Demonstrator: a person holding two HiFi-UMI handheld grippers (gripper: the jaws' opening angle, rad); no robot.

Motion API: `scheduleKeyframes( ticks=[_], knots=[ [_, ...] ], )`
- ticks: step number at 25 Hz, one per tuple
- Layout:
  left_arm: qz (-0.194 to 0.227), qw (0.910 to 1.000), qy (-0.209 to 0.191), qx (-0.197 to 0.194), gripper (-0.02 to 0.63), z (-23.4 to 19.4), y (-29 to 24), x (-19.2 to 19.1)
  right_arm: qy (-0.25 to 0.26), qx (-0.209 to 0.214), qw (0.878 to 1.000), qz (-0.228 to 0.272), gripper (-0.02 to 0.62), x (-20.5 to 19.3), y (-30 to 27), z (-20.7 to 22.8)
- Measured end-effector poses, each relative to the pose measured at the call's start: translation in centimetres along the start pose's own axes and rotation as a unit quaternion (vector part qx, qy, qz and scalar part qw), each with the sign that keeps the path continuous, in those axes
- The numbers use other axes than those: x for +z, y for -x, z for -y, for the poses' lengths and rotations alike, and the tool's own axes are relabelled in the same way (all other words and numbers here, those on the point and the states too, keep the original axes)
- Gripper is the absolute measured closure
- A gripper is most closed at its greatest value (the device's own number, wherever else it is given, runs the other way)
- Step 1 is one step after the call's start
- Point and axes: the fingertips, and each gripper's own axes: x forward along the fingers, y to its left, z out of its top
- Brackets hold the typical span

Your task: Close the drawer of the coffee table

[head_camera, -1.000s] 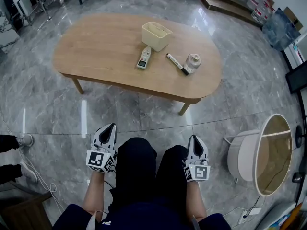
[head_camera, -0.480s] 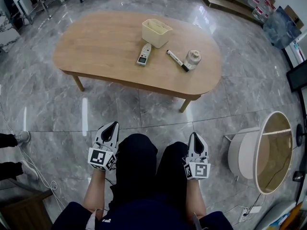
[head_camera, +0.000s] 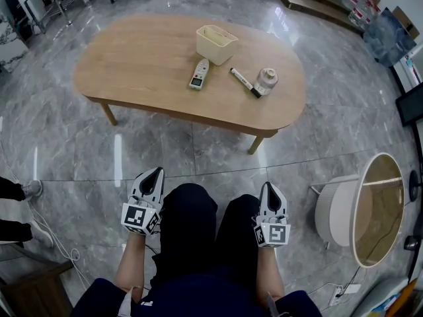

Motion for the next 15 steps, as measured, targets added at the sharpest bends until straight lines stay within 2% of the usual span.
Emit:
scheduleKeyframes(
  ticks=[12,15],
  knots=[
    [0.006,0.9999,0.002,0.015,0.580,-0.51,0.33,0.02,0.001,0.001,1.000,-0.004,0.569,-0.45,-0.20,0.20],
    [0.012,0.9997,0.000,0.021,0.580,-0.77,0.18,0.27,-0.011,0.000,1.000,0.002,0.569,-0.71,-0.59,0.44]
  ],
)
